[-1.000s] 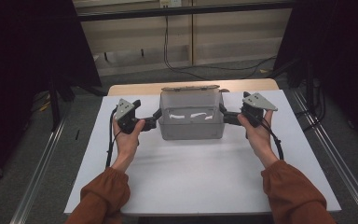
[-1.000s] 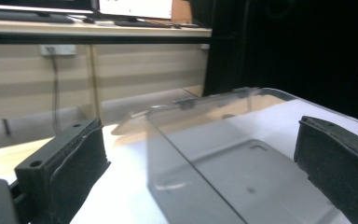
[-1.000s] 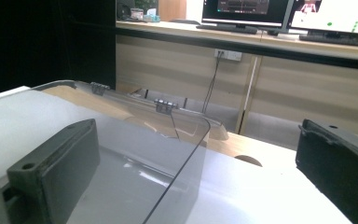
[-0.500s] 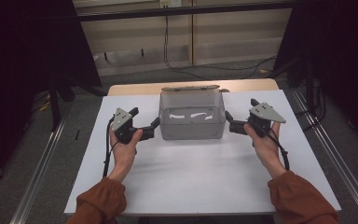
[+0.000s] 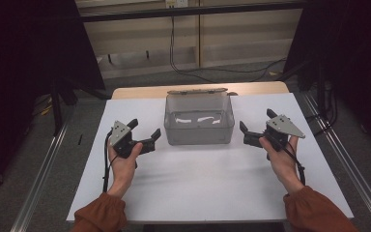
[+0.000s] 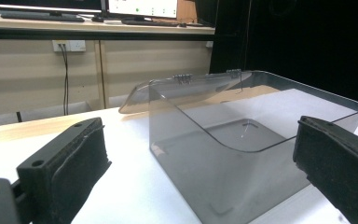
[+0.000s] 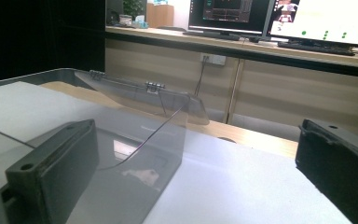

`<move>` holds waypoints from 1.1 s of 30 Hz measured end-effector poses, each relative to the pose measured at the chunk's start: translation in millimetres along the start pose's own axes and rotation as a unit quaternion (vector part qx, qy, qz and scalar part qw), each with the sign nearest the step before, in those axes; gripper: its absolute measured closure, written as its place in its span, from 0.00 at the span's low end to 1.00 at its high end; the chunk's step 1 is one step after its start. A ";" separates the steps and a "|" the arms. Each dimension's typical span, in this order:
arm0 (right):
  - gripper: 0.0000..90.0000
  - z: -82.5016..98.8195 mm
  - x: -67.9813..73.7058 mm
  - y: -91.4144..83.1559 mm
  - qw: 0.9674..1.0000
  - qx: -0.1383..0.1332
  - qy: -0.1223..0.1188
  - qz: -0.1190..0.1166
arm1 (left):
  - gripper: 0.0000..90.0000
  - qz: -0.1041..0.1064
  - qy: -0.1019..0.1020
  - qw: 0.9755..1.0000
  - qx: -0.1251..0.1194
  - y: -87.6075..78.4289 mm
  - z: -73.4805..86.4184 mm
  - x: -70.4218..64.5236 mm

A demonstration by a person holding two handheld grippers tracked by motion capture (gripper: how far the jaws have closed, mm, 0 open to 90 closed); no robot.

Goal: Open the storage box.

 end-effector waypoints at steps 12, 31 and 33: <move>0.00 9.1 -2.3 -22.3 1.000 -0.007 0.001 0.005 | 0.03 -0.007 -0.005 1.000 -0.006 -20.4 9.3 -3.1; 0.00 20.1 -7.3 -62.9 1.000 -0.017 0.011 0.021 | 0.03 -0.031 -0.021 0.999 0.001 -55.9 23.8 2.2; 0.00 21.5 -8.1 -67.1 0.999 -0.018 0.015 0.025 | 0.03 -0.034 -0.022 0.999 0.002 -58.3 25.6 2.9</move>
Point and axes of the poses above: each handheld gripper's, and its own axes: y roughly forward along the jaws, z roughly out of its underside, x roughly to its left, the point moved 8 cm from there along y, roughly forward along the jaws, and after that the axes turned 5 degrees about -z, right-handed, at the moved point
